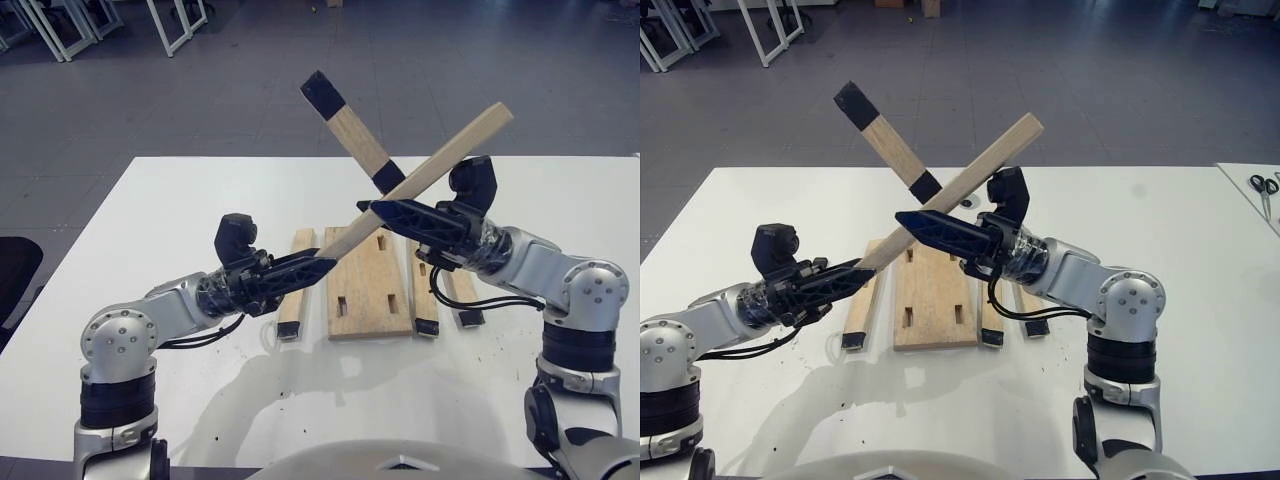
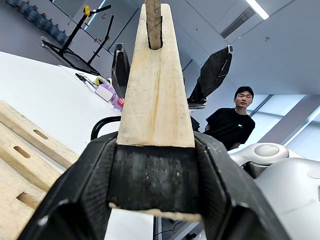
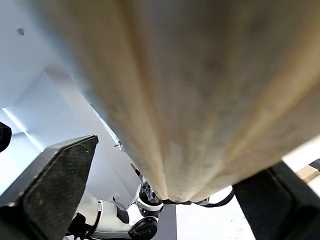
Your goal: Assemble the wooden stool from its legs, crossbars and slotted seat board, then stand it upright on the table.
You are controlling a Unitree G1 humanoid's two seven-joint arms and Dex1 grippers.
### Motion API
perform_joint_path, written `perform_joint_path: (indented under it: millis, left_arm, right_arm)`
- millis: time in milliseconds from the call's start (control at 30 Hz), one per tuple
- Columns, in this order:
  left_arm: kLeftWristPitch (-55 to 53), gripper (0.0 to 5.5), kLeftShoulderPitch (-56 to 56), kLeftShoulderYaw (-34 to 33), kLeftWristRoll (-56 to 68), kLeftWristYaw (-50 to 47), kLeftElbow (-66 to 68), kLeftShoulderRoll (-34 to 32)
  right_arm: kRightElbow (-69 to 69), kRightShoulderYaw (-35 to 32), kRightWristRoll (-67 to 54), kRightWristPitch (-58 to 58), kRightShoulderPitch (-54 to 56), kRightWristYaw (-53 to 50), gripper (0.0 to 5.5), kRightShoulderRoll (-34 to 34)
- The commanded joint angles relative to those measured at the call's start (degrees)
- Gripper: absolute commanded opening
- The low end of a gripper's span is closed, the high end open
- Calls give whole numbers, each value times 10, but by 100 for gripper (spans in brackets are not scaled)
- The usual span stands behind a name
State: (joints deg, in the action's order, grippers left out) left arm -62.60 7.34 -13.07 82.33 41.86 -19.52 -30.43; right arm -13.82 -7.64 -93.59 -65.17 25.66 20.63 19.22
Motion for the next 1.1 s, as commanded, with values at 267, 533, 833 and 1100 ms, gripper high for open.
perform_joint_path:
  millis: [267, 533, 833, 1100]
  left_arm:
    - [11, 203, -10, 9, -17, 8, -5, -17]
    - [29, 203, 2, 12, -20, 8, 1, -10]
    - [110, 282, 51, -64, 2, -53, 25, 6]
    - [325, 282, -13, 252, -545, -75, -10, -80]
  right_arm:
    - [-25, 3, 42, 46, 17, 27, 260, 20]
    - [-46, 5, 60, 35, -1, 97, 206, 64]
    - [-30, -16, 70, 32, -31, 127, 206, 107]
    - [-8, -61, 169, 80, -103, 138, 206, 156]
